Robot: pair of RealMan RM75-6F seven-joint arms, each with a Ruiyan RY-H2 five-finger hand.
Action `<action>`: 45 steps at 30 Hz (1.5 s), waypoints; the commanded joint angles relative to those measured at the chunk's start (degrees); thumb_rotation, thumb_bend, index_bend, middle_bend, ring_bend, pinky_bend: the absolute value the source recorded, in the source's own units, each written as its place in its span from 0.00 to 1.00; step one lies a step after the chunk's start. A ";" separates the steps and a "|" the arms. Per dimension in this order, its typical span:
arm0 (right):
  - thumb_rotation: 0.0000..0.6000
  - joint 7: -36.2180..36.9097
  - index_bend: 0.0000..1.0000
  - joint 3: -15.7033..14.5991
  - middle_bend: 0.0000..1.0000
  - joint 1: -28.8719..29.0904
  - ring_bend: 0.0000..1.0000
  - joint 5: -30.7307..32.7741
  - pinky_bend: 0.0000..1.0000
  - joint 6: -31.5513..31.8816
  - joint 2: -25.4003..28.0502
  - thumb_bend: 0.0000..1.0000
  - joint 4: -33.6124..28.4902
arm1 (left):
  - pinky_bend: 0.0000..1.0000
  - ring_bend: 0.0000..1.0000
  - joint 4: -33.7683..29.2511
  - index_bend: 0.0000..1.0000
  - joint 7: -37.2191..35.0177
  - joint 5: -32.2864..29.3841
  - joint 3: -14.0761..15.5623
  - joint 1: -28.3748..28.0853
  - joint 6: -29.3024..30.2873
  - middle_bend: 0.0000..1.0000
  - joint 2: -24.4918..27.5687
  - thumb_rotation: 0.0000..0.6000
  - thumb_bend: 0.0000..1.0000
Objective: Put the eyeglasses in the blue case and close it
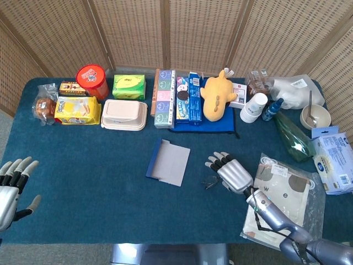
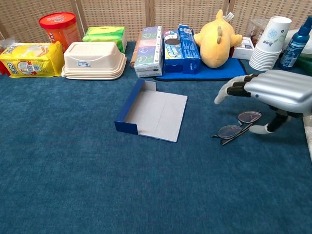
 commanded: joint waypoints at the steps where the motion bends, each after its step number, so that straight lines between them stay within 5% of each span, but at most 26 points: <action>1: 1.00 -0.01 0.22 -0.07 0.19 0.43 0.13 0.07 0.21 -0.15 -0.73 0.24 0.81 | 0.00 0.00 0.23 0.07 -0.30 -0.08 -0.03 -0.05 0.00 0.06 0.00 1.00 0.31; 27: 1.00 0.49 0.33 0.46 0.22 3.97 0.16 1.83 0.22 -0.12 -6.69 0.24 7.67 | 0.00 0.00 3.30 0.07 -4.74 -0.53 0.41 0.96 1.69 0.06 0.41 1.00 0.31; 45: 1.00 3.44 0.37 0.12 0.27 3.20 0.22 1.84 0.25 4.41 -10.93 0.45 13.73 | 0.00 0.00 3.83 0.07 -5.54 0.09 0.68 1.29 2.38 0.06 0.57 1.00 0.31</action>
